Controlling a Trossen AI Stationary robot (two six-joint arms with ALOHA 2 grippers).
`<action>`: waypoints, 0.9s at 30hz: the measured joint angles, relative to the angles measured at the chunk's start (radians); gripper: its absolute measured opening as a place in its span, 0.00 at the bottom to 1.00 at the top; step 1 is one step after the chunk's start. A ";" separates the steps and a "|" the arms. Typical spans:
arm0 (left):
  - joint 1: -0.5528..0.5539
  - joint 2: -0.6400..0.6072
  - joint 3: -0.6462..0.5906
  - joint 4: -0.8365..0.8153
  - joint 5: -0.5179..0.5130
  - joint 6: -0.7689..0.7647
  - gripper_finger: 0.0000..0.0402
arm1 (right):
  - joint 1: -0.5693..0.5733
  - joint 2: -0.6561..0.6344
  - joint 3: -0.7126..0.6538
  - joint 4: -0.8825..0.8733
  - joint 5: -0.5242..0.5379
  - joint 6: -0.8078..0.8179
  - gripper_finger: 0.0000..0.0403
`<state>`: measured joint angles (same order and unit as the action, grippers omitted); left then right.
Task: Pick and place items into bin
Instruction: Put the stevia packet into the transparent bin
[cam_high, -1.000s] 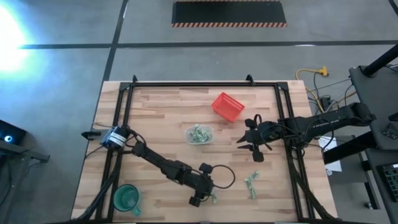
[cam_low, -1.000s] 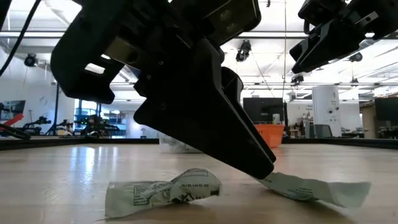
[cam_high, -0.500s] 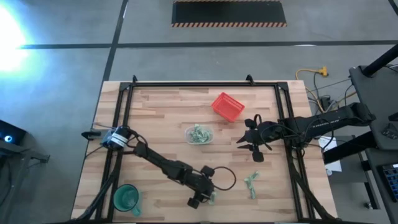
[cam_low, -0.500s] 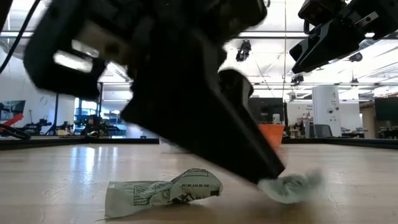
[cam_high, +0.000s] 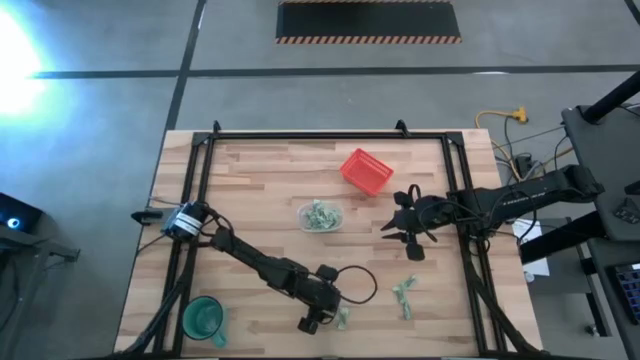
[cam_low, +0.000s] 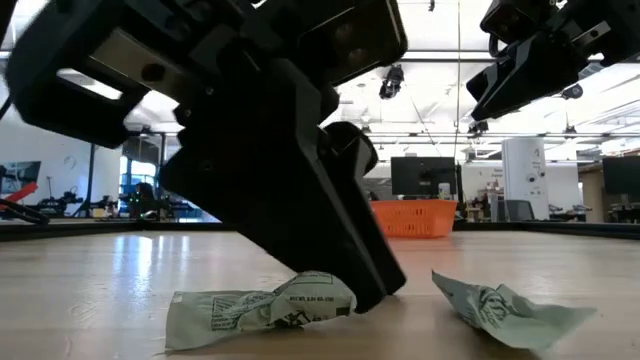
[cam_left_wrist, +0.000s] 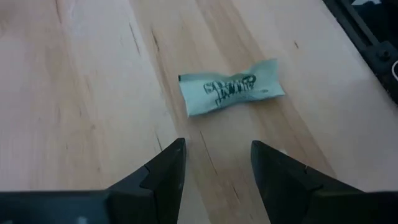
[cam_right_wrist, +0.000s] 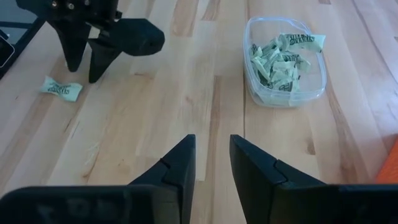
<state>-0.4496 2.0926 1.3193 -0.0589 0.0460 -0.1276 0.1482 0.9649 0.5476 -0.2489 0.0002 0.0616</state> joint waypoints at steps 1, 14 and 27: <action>-0.003 -0.001 0.000 -0.013 -0.003 -0.015 0.41 | 0.000 0.000 -0.002 0.000 0.000 0.002 0.22; -0.038 -0.063 -0.012 -0.282 -0.046 -0.186 0.41 | 0.000 0.000 -0.008 0.001 0.000 0.010 0.22; -0.176 -0.232 -0.019 -0.349 -0.338 -0.168 0.41 | 0.000 0.000 -0.008 0.017 0.001 0.006 0.19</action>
<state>-0.6257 1.8602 1.3005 -0.4076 -0.2915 -0.2957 0.1482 0.9649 0.5400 -0.2319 0.0013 0.0681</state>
